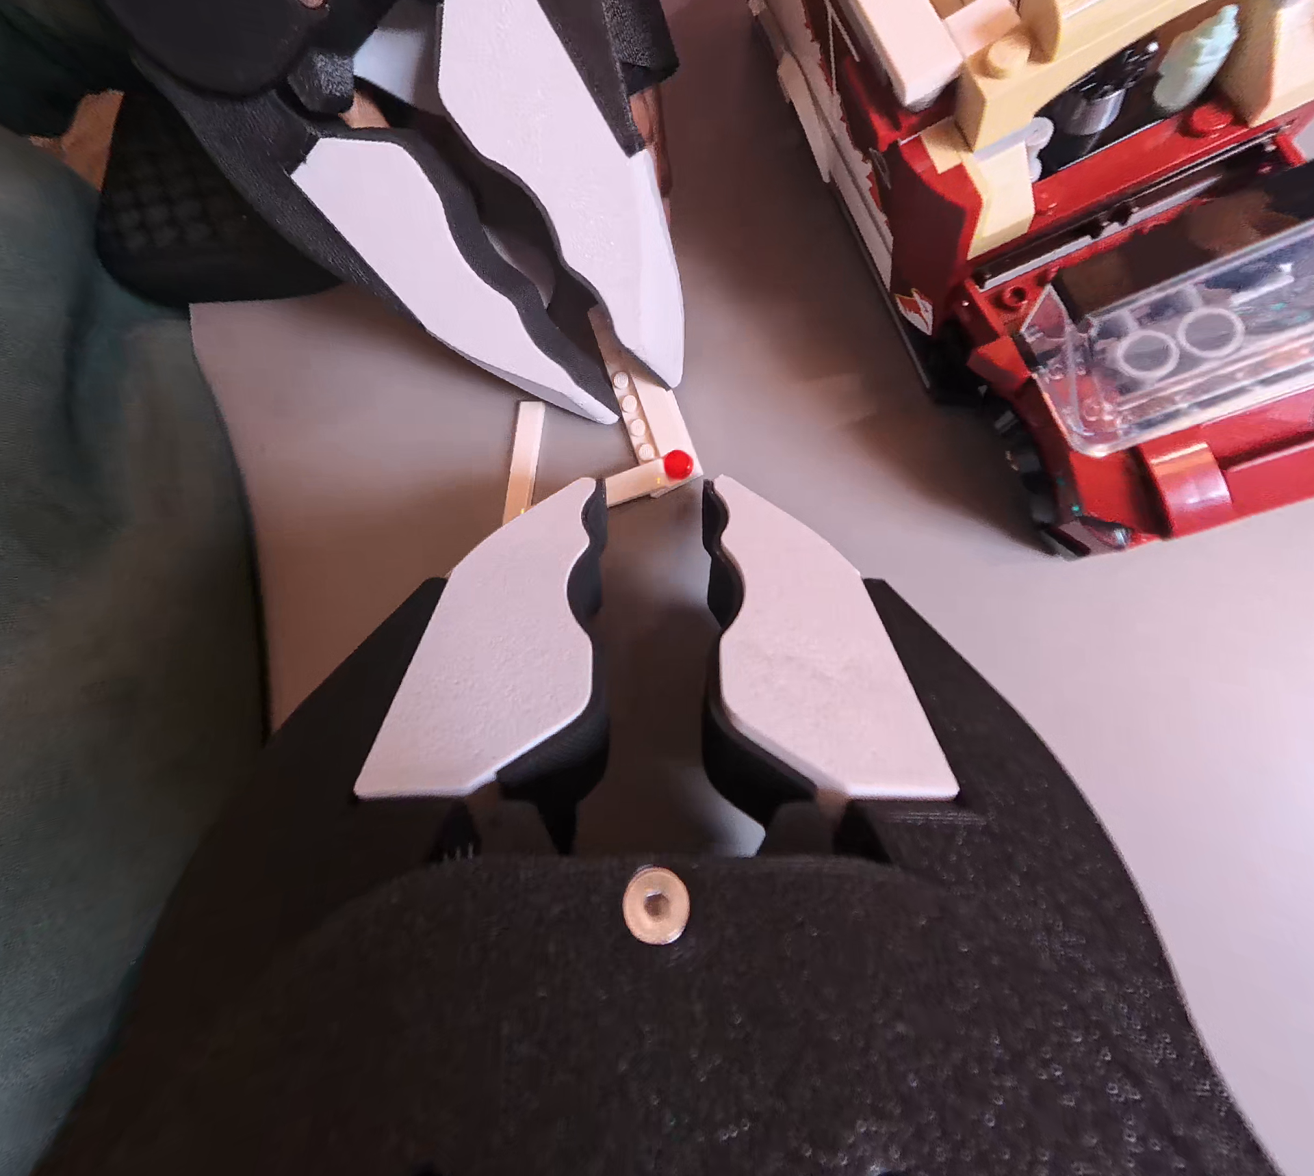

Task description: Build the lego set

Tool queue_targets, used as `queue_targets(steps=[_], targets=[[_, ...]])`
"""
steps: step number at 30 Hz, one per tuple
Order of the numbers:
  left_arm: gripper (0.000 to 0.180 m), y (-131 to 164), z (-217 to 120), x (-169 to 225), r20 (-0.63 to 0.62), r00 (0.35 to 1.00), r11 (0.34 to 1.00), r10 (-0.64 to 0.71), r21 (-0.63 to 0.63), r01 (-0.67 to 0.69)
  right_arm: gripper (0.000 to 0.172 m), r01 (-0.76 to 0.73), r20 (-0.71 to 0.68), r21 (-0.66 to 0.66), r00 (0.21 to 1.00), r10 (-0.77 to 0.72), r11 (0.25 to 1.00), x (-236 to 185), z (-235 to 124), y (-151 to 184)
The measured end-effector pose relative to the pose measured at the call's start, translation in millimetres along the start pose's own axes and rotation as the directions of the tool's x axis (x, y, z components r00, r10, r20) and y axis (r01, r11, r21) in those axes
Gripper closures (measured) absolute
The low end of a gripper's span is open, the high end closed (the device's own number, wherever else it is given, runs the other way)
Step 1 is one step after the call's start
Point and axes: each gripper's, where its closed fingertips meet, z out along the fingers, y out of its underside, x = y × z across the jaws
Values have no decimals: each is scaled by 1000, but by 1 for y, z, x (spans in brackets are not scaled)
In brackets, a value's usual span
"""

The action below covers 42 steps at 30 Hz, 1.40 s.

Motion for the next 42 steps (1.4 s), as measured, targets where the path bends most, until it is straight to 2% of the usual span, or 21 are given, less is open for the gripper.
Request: queue_targets(steps=[6, 11, 18, 24, 27, 32, 35, 37, 42], targets=[[164, -7, -4, 4, 10, 998, 995, 60, 78, -61, 148, 1, 33, -75, 999, 1, 997, -1, 4, 2], [164, -13, -9, 7, 47, 990, 982, 132, 131, -137, 153, -10, 126, -91, 992, 21, 996, -9, 3, 2], [164, -28, -23, 12, 137, 951, 923, 277, 237, -303, 159, -43, 300, -3, 953, 42, 999, -29, -8, -7], [164, -34, -30, 12, 164, 938, 899, 304, 278, -340, 161, 28, 298, 95, 953, -55, 995, -36, -16, -14], [163, -38, -35, 10, 139, 963, 909, 231, 322, -265, 163, 83, 263, 167, 957, -126, 982, -41, -20, -20], [143, -36, -40, 4, -18, 1000, 925, 23, 380, -15, 163, 154, 190, 250, 960, -204, 956, -49, -22, -25], [155, -39, -45, 14, -183, 981, 904, -56, 408, 128, 163, 194, 136, 287, 961, -240, 938, -50, -24, -27], [170, -45, -51, 17, -216, 974, 883, -62, 444, 155, 164, 232, 89, 297, 959, -269, 926, -49, -26, -28], [174, -54, -56, 25, -277, 959, 880, -66, 437, 187, 166, 355, -19, 277, 931, -364, 893, -53, -25, -27]])
